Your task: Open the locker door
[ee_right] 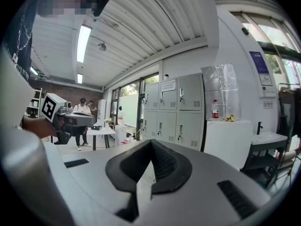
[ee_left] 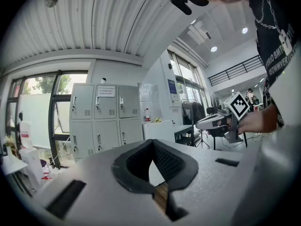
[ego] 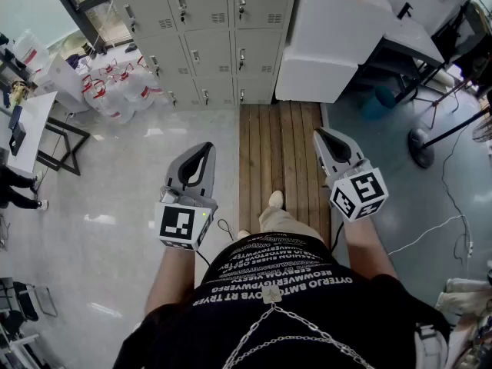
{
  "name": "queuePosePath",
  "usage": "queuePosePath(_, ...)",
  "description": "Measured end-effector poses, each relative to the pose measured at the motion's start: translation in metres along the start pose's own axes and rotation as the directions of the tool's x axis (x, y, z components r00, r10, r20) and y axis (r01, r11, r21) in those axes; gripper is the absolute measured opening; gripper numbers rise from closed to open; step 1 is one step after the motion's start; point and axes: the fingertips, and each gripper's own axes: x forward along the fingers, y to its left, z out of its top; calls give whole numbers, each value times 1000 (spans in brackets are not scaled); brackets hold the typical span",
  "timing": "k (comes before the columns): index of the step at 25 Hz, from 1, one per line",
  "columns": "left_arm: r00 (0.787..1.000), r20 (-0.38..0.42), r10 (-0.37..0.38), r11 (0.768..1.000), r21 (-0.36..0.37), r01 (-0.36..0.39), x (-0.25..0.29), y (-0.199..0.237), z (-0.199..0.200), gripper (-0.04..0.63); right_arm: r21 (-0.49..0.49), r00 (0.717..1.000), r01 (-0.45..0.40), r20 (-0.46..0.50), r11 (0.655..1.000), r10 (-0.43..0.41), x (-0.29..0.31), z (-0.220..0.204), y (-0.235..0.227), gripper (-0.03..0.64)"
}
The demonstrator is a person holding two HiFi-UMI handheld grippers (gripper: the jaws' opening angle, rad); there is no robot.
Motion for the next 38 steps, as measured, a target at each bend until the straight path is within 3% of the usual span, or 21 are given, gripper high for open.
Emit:
queuePosePath(4, 1000, 18, 16, 1000, -22, -16, -5, 5, 2, -3, -8, 1000, -6, -8, 1000, 6, 0, -2, 8, -3)
queuePosePath(12, 998, 41, 40, 998, 37, -41, -6, 9, 10, -3, 23, 1000, 4, -7, 1000, -4, -7, -6, 15, -3)
queuePosePath(17, 1000, -1, 9, 999, 44, -9, 8, -2, -11, -3, 31, 999, 19, -34, 999, -18, -8, -18, 6, -3)
queuePosePath(22, 989, 144, -18, 1000, -4, 19, 39, -9, 13, -3, 27, 996, 75, -45, 997, -74, -3, -22, -34, -3)
queuePosePath(26, 995, 74, -62, 998, 18, 61, 76, -11, 5, -3, 58, 996, 73, -50, 996, -70, 15, -29, -59, -3)
queuePosePath(34, 998, -23, -59, 998, 21, 60, 154, -2, -6, -3, 98, 997, 69, -29, 993, -66, 50, -36, -121, -3)
queuePosePath(38, 996, -6, -93, 994, -51, 92, 192, 0, 1, -3, 120, 998, 68, -14, 990, -67, 65, -36, -158, -3)
